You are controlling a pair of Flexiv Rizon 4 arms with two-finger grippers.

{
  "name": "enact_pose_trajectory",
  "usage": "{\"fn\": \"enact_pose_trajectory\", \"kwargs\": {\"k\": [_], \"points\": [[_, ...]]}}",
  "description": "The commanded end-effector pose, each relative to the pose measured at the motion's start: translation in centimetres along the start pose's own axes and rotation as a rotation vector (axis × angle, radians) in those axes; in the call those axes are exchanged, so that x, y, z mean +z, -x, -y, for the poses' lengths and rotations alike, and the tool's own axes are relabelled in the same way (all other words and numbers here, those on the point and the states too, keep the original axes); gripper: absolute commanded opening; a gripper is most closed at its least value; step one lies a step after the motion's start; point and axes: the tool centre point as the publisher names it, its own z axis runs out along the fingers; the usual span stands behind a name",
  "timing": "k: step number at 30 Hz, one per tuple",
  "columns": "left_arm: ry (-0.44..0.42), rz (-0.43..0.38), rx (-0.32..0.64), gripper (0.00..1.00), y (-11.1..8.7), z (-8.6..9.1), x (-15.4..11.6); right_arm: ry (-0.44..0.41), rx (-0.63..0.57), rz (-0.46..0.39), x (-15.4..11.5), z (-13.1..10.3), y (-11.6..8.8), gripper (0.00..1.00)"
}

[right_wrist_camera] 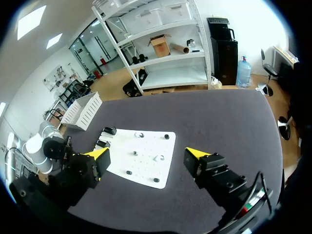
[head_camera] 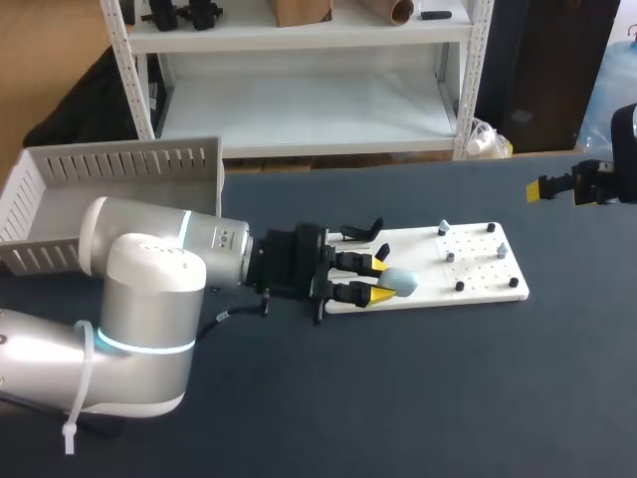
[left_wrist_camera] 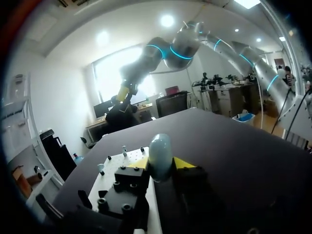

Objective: Pick up each earbud case from the left stands, insert the matching earbuds, close the lid, and place the case in the box.

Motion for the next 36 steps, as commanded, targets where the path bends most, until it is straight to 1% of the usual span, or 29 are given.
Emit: {"fn": "enact_pose_trajectory", "kwargs": {"k": [1,26,28,31,34,36], "points": [[0.001,0.003,0.002,0.0,-0.1,-0.1,0.1,0.0,0.0,0.0,0.0,0.0,0.0,1.0],[0.001,0.003,0.002,0.0,-0.1,-0.1,0.1,0.004,0.006,0.0,0.0,0.0,0.0,1.0],[0.002,0.018,-0.003,0.0,0.0,-0.1,0.1,0.011,0.008,-0.003,0.1,0.0,0.1,1.0],[0.001,0.049,-0.01,0.0,0.2,-0.3,0.1,0.023,0.0,-0.01,-0.2,-0.3,-0.4,1.0],[0.006,0.08,-0.013,0.0,0.2,-0.4,0.2,0.039,-0.008,-0.009,-0.9,-0.7,-1.0,1.0],[0.013,0.086,-0.011,0.0,0.3,-0.5,0.3,0.05,-0.02,-0.01,-1.2,-1.0,-1.3,1.0]]}}
